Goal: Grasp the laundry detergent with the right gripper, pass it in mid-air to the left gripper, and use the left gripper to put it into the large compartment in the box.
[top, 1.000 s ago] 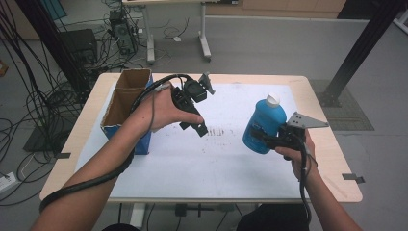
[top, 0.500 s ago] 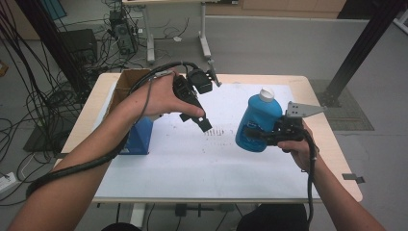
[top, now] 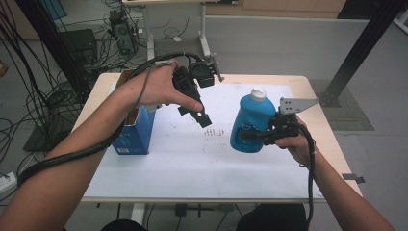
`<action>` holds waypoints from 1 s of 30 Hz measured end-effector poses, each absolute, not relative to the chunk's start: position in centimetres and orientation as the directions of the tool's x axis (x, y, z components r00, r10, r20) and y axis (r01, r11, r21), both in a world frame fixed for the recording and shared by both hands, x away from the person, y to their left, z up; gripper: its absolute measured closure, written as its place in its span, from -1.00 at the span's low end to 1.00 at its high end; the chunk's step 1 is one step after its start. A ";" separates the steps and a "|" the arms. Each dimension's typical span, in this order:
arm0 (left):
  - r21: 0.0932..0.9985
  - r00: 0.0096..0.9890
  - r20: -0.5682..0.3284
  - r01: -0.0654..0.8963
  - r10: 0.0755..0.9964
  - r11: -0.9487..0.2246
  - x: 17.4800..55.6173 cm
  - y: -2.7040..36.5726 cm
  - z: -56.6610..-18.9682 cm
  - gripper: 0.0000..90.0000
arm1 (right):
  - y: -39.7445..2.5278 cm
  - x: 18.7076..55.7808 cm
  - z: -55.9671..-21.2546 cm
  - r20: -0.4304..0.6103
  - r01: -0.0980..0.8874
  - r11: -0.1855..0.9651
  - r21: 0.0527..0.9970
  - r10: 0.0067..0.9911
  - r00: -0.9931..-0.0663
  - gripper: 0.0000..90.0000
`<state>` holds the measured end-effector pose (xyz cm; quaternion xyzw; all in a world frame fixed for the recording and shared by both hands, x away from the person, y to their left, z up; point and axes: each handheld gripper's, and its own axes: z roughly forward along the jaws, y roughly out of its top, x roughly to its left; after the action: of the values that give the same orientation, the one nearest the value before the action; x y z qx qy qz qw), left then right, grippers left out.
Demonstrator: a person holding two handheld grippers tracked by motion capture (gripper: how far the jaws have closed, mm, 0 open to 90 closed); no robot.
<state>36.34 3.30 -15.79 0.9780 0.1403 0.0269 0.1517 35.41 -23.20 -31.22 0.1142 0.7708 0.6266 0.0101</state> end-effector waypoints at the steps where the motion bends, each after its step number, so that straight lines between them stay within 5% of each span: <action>1: 0.303 0.961 0.007 0.261 0.276 -0.917 36.3 3.2 -15.7 -0.82 | -23.0 35.4 -31.1 0.126 0.159 0.195 0.968 0.172 -0.977 -0.02; 30: 0.290 0.992 0.018 0.114 0.125 -0.950 34.8 -0.4 -15.5 -0.81 | -18.7 34.8 -30.4 0.087 0.081 0.246 0.966 -0.014 -0.996 -0.02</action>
<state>34.84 -0.40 -15.48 0.9873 0.0605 0.0183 0.1455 34.79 -18.69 -30.38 0.0212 0.7882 0.6138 -0.0384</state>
